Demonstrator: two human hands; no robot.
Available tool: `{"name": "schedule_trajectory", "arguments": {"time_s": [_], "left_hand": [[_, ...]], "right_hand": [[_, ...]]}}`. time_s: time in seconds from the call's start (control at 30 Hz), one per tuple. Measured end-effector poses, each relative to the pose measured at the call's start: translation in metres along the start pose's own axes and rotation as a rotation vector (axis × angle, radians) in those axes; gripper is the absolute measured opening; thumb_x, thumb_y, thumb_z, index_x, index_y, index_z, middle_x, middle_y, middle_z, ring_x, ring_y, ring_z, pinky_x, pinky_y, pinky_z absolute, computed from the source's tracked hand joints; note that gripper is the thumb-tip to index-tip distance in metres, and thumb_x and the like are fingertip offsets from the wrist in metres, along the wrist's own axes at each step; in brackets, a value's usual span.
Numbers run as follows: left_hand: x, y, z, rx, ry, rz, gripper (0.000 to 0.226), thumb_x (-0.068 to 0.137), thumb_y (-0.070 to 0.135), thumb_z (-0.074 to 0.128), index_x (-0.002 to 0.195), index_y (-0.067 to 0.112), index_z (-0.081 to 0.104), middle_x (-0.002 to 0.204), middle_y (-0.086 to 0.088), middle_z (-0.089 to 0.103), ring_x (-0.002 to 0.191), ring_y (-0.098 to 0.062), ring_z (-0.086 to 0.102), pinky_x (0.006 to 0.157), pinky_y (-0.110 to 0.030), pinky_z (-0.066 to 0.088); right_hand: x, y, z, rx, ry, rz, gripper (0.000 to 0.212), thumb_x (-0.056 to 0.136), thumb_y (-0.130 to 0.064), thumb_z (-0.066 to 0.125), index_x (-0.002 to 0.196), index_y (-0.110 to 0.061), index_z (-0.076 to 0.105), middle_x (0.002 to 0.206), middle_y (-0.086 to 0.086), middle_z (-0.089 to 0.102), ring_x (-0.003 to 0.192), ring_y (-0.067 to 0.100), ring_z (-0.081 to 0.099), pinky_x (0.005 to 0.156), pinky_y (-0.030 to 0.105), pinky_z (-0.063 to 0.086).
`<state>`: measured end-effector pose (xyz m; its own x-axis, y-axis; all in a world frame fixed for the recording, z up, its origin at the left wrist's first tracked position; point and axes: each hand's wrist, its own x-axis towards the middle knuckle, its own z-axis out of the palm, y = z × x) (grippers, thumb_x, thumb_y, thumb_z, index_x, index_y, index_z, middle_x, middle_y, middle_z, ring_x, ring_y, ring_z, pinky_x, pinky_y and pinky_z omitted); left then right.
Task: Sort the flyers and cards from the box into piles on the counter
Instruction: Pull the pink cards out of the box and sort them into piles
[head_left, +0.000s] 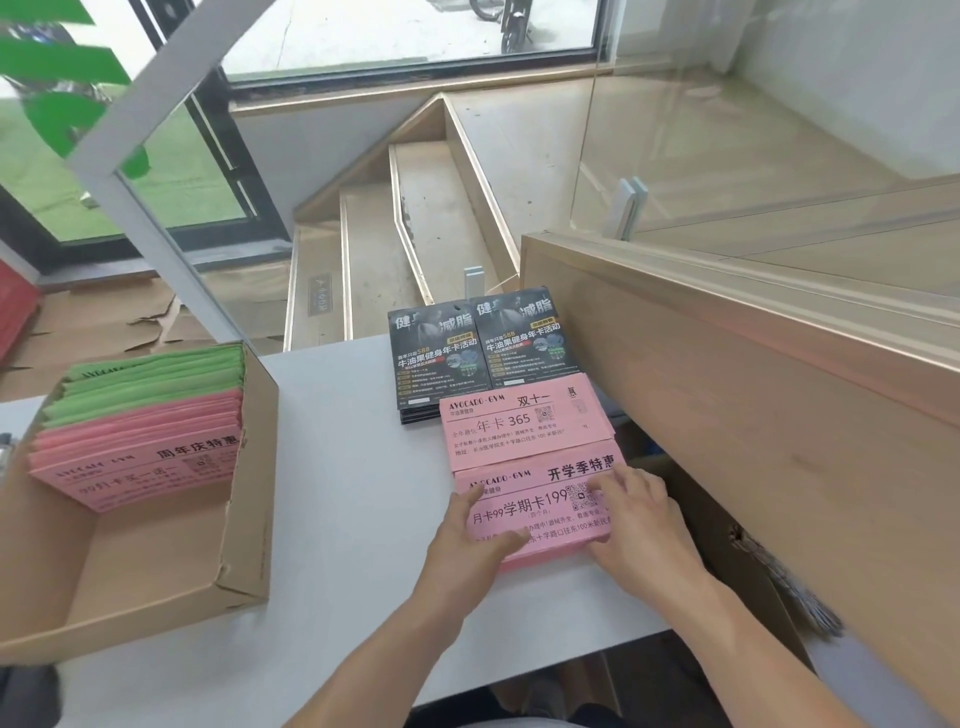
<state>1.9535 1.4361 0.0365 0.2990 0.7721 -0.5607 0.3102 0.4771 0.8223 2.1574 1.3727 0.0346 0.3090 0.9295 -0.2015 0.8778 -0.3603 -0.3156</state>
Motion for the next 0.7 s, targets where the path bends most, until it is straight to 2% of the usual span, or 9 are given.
{"name": "schedule_trajectory", "arguments": {"time_s": [0.07,0.13,0.23,0.3,0.37,0.4,0.47,0.57,0.7], "left_hand": [[0.000,0.000,-0.002,0.003,0.006,0.001,0.074,0.083,0.023,0.081,0.146,0.037,0.043,0.127,0.023,0.060,0.116,0.002,0.058,0.086,-0.018,0.046],[-0.001,0.001,-0.004,-0.005,0.012,0.008,0.070,0.085,0.022,0.079,0.143,0.038,0.045,0.127,0.023,0.058,0.110,0.014,0.053,0.083,-0.015,0.045],[-0.004,0.004,-0.010,-0.013,0.043,0.027,0.059,0.088,0.020,0.076,0.134,0.041,0.048,0.123,0.025,0.055,0.092,0.030,0.043,0.074,-0.008,0.039],[-0.008,0.005,-0.017,-0.006,0.085,0.051,0.055,0.089,0.020,0.076,0.132,0.042,0.049,0.132,0.023,0.051,0.107,0.026,0.046,0.085,-0.010,0.042],[-0.013,0.004,-0.029,-0.012,0.158,0.107,0.054,0.088,0.019,0.076,0.134,0.037,0.053,0.149,0.020,0.041,0.134,0.001,0.044,0.108,-0.024,0.040],[-0.017,0.004,-0.036,-0.026,0.202,0.144,0.053,0.088,0.017,0.076,0.133,0.036,0.055,0.153,0.020,0.038,0.137,-0.005,0.044,0.113,-0.028,0.038],[-0.024,0.006,-0.052,-0.053,0.291,0.244,0.045,0.088,0.014,0.075,0.124,0.036,0.061,0.149,0.020,0.047,0.130,0.000,0.051,0.114,-0.028,0.040],[-0.037,0.016,-0.090,-0.040,0.393,0.357,0.034,0.090,0.011,0.073,0.114,0.034,0.067,0.123,0.029,0.065,0.119,0.009,0.056,0.113,-0.025,0.041],[-0.045,0.023,-0.166,-0.015,0.564,0.441,0.029,0.088,0.009,0.074,0.108,0.030,0.070,0.119,0.021,0.069,0.121,0.003,0.057,0.113,-0.033,0.041]], "right_hand": [[-0.001,-0.009,0.002,0.017,-0.003,-0.029,0.068,0.084,-0.044,0.072,0.142,-0.033,0.039,0.153,-0.008,0.030,0.143,0.014,0.020,0.118,0.038,0.025],[-0.002,-0.022,0.005,0.050,0.002,-0.060,0.071,0.084,-0.048,0.072,0.145,-0.034,0.038,0.154,-0.010,0.030,0.144,0.013,0.020,0.119,0.038,0.023],[-0.004,-0.037,0.011,0.045,-0.021,-0.093,0.060,0.087,-0.051,0.067,0.140,-0.034,0.043,0.146,-0.013,0.037,0.135,0.010,0.031,0.113,0.032,0.029],[-0.002,-0.045,0.011,0.028,-0.023,-0.083,0.056,0.089,-0.051,0.065,0.138,-0.034,0.046,0.140,-0.014,0.041,0.129,0.010,0.035,0.110,0.031,0.031],[0.003,-0.056,0.009,0.078,0.018,-0.071,0.053,0.089,-0.050,0.066,0.137,-0.034,0.049,0.137,-0.014,0.045,0.127,0.009,0.038,0.109,0.030,0.034],[0.007,-0.065,0.008,0.113,0.043,-0.084,0.050,0.090,-0.049,0.066,0.135,-0.034,0.051,0.134,-0.015,0.047,0.125,0.008,0.040,0.107,0.030,0.036],[0.016,-0.089,0.004,0.158,0.076,-0.152,0.043,0.090,-0.044,0.068,0.129,-0.034,0.057,0.127,-0.017,0.052,0.122,0.008,0.044,0.102,0.028,0.039],[0.029,-0.135,0.007,0.200,0.065,-0.277,0.039,0.087,-0.041,0.072,0.123,-0.033,0.061,0.122,-0.018,0.057,0.120,0.009,0.048,0.097,0.029,0.043],[0.036,-0.204,0.019,0.236,-0.013,-0.438,0.037,0.091,-0.042,0.068,0.126,-0.040,0.058,0.127,-0.027,0.052,0.125,0.000,0.043,0.097,0.024,0.041]]}}
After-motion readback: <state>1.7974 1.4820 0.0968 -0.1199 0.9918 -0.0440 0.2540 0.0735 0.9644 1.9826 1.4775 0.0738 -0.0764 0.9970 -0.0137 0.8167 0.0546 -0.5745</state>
